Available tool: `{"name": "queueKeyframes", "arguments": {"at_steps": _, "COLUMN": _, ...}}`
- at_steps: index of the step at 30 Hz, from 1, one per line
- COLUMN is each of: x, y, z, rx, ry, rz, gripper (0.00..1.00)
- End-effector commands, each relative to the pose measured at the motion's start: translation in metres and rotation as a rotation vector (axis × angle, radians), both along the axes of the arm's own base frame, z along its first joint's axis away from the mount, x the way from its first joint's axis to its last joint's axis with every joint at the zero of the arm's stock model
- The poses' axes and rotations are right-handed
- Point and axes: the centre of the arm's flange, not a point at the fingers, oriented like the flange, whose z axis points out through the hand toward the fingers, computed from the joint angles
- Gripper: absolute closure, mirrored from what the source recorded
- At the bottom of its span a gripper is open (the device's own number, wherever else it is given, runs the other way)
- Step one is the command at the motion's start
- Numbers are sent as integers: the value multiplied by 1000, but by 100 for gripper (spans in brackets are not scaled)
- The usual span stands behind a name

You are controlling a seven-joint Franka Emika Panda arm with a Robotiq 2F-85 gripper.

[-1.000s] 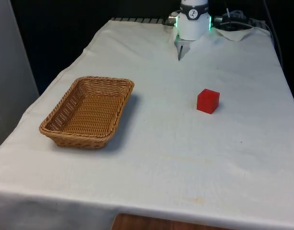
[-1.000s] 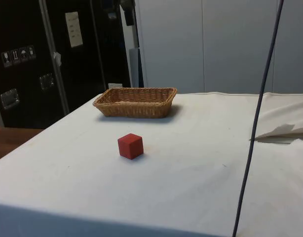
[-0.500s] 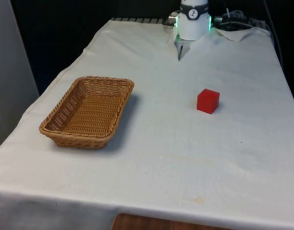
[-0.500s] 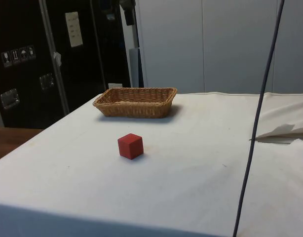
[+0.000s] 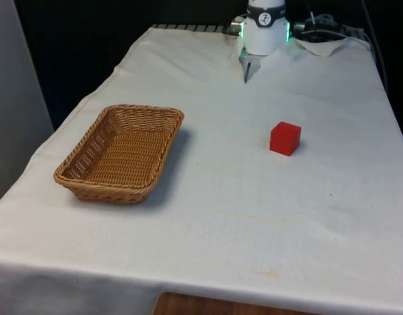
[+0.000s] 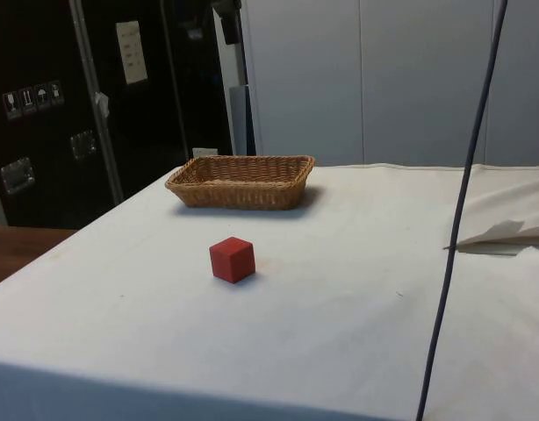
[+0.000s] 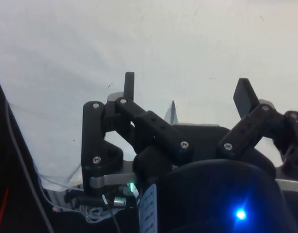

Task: Pick up the cube and place it into the basket.

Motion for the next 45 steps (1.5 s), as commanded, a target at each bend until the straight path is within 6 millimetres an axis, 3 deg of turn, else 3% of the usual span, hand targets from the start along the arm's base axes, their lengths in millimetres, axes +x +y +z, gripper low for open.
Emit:
{"name": "queueKeyframes", "arguments": {"at_steps": 1, "x": 0, "y": 2, "z": 0, "rx": -12, "ry": 2, "rz": -9, "gripper": 0}}
{"name": "queueKeyframes", "arguments": {"at_steps": 45, "x": 4, "y": 41, "z": -7, "rx": -29, "ry": -53, "rz": -142, "gripper": 0}}
